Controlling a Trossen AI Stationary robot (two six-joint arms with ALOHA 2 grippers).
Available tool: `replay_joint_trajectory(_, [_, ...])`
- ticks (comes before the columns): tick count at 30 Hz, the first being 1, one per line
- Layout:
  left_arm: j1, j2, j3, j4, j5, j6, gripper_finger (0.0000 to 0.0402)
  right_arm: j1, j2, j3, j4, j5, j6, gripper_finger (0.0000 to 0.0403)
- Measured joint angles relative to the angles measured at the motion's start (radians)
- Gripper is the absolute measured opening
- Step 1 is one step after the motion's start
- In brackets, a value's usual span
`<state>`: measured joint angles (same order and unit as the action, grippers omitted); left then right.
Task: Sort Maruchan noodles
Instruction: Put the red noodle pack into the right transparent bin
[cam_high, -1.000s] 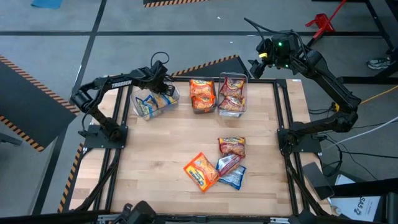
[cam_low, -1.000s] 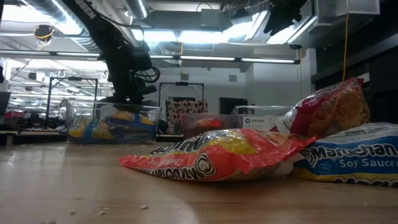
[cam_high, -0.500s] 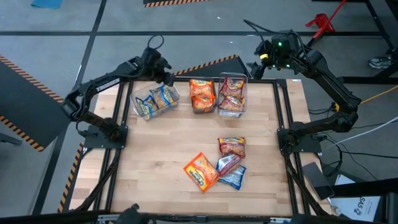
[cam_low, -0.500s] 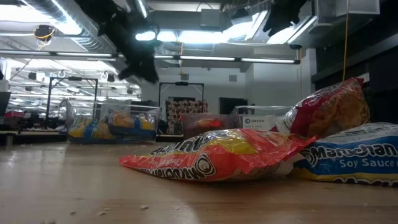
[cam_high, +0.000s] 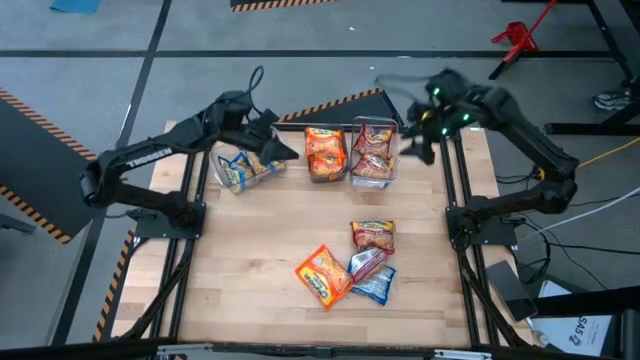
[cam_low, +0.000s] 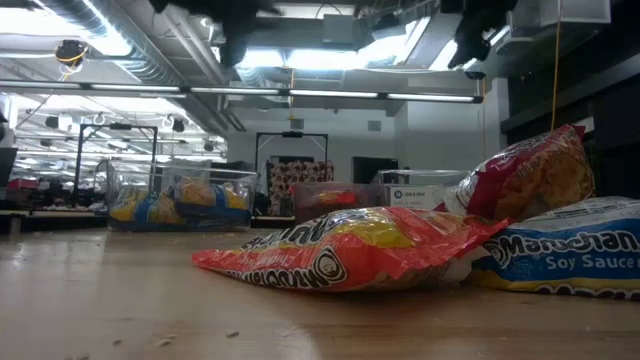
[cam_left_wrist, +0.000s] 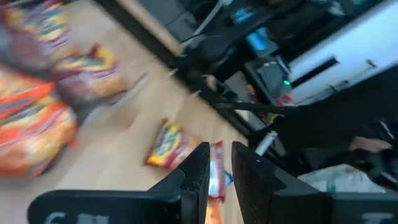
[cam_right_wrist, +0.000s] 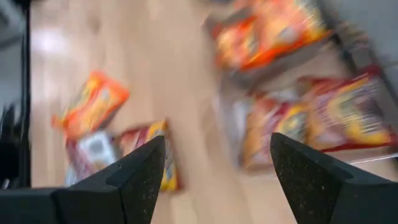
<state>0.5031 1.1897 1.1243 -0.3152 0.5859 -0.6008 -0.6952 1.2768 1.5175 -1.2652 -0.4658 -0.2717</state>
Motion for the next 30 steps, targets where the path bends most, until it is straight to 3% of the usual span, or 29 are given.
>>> replay_joint_trajectory(6, [-0.125, -0.046, 0.000, 0.140, -0.102, 0.001, 0.0060, 0.160, -0.075, -0.292, 0.083, 0.017, -0.012, 0.0278])
replay_joint_trajectory(13, [-0.154, -0.101, 0.000, 0.145, -0.132, 0.021, 0.0060, 0.396, -0.151, -0.586, 0.288, 0.192, 0.166, 0.0278])
replay_joint_trajectory(18, [-0.182, -0.100, 0.000, 0.124, -0.119, 0.032, 0.0060, 0.577, -0.156, -0.702, 0.406, 0.390, 0.339, 0.0278])
replay_joint_trajectory(21, [-0.203, -0.101, 0.000, 0.083, -0.097, 0.035, 0.0060, 0.678, -0.145, -0.752, 0.404, 0.581, 0.453, 0.0278])
replay_joint_trajectory(23, [-0.217, -0.100, 0.000, 0.052, -0.097, 0.053, 0.0060, 0.724, -0.139, -0.787, 0.391, 0.655, 0.516, 0.0278])
replay_joint_trajectory(30, [-0.248, -0.100, 0.000, -0.033, -0.112, 0.088, 0.0060, 0.806, -0.099, -0.871, 0.499, 0.657, 0.668, 0.0278])
